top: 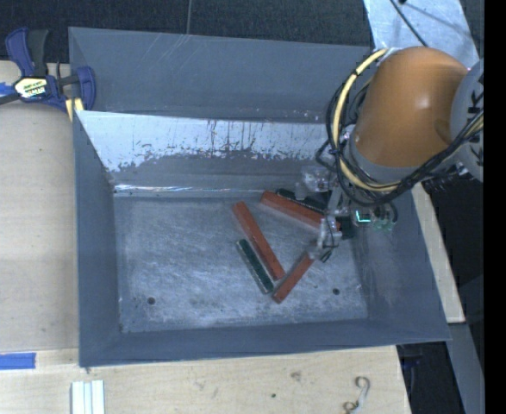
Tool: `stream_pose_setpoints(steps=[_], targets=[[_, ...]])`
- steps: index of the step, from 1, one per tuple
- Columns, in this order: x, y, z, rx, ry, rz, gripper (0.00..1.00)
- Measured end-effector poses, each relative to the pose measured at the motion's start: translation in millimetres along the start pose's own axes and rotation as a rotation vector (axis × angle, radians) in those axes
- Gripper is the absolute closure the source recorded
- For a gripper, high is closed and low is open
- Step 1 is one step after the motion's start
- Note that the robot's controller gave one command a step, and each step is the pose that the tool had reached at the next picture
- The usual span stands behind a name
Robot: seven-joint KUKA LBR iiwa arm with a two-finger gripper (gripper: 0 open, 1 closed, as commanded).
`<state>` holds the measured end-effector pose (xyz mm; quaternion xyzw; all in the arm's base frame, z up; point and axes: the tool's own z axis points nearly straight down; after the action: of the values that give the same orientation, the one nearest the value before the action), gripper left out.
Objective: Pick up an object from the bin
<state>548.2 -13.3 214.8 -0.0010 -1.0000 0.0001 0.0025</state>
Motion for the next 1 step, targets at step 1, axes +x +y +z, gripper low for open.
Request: stream_pose_setpoints(steps=[1], targets=[[45.6, -32.5, 148.6, 0.000, 0.000, -0.224, 0.00]])
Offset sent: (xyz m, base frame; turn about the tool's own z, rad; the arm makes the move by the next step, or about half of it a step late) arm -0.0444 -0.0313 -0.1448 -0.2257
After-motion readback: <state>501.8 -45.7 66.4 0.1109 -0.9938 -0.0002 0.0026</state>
